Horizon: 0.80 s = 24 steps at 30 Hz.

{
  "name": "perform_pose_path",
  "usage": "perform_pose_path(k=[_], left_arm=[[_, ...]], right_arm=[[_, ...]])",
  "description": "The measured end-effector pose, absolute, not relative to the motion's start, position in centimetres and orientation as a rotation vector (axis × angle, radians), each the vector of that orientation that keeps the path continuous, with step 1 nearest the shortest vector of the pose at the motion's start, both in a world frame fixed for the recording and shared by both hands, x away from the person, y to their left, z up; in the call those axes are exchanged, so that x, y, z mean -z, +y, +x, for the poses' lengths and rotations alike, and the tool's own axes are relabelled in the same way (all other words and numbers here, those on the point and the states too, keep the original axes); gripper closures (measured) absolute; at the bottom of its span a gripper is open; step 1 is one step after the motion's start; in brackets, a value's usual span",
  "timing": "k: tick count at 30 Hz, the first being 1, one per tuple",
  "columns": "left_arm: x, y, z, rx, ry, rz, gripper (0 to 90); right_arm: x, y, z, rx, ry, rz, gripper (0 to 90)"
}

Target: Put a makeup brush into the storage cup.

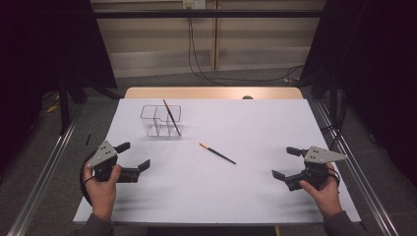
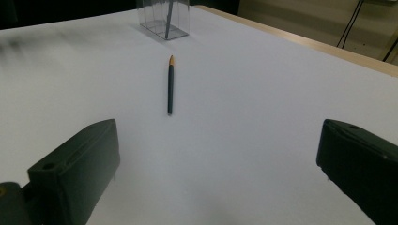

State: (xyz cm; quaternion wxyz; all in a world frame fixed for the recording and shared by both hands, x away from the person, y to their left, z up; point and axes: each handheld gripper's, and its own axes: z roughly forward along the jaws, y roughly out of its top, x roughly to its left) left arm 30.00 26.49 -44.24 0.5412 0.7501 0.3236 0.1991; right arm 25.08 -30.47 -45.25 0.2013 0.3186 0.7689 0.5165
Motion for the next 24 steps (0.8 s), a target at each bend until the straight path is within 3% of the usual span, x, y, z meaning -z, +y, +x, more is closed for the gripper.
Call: perform_pose_path(k=[24], left_arm=[[44.6, 26.8, 29.9, -0.470, 0.772, 1.800, 0.1]], right_arm=[[45.0, -28.6, 26.3, -1.370, 2.206, 0.927, 0.0]])
